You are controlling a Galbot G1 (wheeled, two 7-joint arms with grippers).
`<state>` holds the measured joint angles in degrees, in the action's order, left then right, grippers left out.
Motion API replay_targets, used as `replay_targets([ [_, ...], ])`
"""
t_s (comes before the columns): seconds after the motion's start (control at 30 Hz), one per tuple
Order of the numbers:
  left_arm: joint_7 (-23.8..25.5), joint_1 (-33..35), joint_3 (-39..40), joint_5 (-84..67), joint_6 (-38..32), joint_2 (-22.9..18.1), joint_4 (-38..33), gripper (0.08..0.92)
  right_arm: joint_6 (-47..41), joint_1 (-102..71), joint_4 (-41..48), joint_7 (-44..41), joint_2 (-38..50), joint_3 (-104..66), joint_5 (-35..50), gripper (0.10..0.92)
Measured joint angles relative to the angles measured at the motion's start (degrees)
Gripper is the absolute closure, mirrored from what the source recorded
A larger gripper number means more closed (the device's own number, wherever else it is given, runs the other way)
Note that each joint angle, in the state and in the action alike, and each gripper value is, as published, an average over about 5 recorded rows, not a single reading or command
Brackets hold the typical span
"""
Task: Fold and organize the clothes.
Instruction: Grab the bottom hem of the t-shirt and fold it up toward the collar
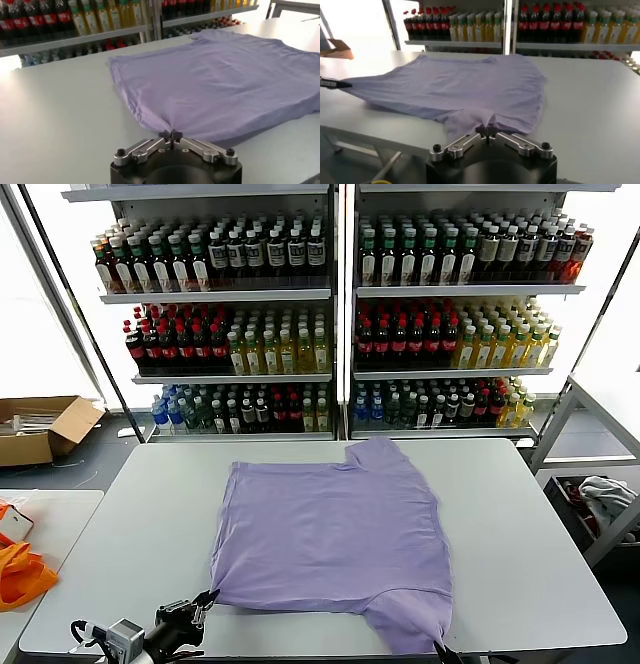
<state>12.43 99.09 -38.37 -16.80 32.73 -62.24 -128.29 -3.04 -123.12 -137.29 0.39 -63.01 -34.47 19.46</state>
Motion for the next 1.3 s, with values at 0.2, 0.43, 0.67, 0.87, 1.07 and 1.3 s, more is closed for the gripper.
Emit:
replay_targets([
  [0.2, -0.2, -3.3, 0.2, -1.4, -0.9, 0.3, 1.4, 0.911, 0.1, 9.2, 2.0, 1.4, -0.1, 1.8, 3.6, 0.917],
  [0.43, -0.1, -9.8, 1.5, -3.3, -1.6, 0.1, 4.3, 0.911, 0.0, 22.5, 7.0, 2.3, -0.5, 4.7, 6.7, 0.917],
  [0.67, 0.4, -17.3, 3.3, -4.4, -1.4, -0.1, 8.8, 0.911, -0.7, 35.7, 13.8, 2.6, 0.5, 8.1, 8.7, 0.917],
  [0.87, 0.7, -23.7, 5.0, -5.7, -1.0, -0.5, 14.0, 0.911, -1.6, 45.5, 21.4, 2.3, 0.7, 11.8, 9.0, 0.917],
  [1.07, 1.0, -29.4, 6.9, -6.3, -1.2, -1.4, 20.0, 0.908, -3.7, 54.4, 29.7, 2.6, 0.0, 16.1, 7.7, 0.852],
  [1.3, 1.1, -32.7, 7.4, -5.7, -1.9, -2.1, 25.8, 0.768, -6.9, 59.8, 34.5, 3.6, -0.1, 18.5, 6.0, 0.653],
])
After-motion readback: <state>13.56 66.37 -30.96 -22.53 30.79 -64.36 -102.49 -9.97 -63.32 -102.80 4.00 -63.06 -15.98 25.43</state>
